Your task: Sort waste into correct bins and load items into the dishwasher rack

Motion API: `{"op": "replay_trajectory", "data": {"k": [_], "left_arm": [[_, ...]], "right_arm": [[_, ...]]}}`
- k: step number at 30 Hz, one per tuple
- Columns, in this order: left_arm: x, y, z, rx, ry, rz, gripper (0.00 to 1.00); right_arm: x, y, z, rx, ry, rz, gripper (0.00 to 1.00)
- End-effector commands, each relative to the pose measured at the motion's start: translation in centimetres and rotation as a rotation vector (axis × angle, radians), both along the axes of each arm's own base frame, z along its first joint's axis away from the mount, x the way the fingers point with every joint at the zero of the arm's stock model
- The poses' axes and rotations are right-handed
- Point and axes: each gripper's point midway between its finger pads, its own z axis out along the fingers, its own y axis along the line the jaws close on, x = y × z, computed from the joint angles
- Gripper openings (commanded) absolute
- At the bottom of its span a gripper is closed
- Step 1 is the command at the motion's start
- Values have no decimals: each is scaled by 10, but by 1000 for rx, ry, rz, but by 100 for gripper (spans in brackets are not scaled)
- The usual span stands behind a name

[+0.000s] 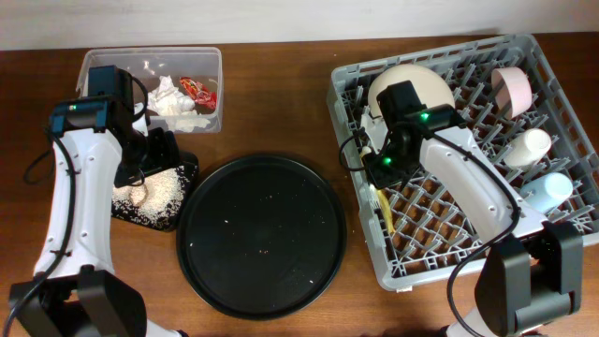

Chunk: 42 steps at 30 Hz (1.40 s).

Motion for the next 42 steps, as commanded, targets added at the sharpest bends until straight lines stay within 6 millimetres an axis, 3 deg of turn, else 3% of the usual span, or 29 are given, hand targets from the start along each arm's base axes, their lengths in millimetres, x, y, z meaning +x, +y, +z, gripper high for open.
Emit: {"op": "replay_trajectory", "data": {"k": [1,3,4,5,7,8,10,12,14,16,19,21,23,26,37,40,42], "left_arm": [[1,-1,9,-1,-26,1,77],[1,-1,9,-1,-27,0,77],[3,-2,9,0,-34,-6,77],[11,-19,11,-17,-69,-114,77],[34,-60,17,-3,-167,-275,86],[41,-79,19,3,-201,-351,87],[36,-108,13,16,-181,-455,99],[8,-97,4,46,-55,-452,99],[-28,-90,-1,36,98,-446,99],[-40,-88,1,32,136,-426,99],[-48,-86,15,42,-20,-423,99],[-62,-83,27,55,-303,-414,99],[-77,-81,25,63,-482,-405,99],[-108,-76,13,66,-589,-399,99],[-111,-75,16,67,-612,-398,99],[-111,-75,16,67,-612,-398,99],[-111,-75,16,67,-612,-398,99]], "right_arm": [[0,5,-2,17,0,6,44],[8,6,0,34,-16,-83,46],[20,7,10,64,-69,-146,49],[33,3,27,93,-136,-186,54],[59,-28,65,120,-239,-271,94],[65,-44,72,118,-256,-309,100],[54,-79,76,185,-180,-409,99],[24,-111,66,158,-50,-511,98],[-6,-120,60,127,58,-486,99],[-21,-120,67,110,77,-469,99],[-31,-127,99,86,-140,-487,99],[-54,-130,118,83,-404,-503,98],[-78,-133,126,69,-571,-508,99],[-118,-139,133,21,-693,-536,98],[-123,-138,133,20,-692,-537,98],[-140,-125,149,55,-832,-479,98],[-144,-113,149,97,-1004,-393,98]]}}
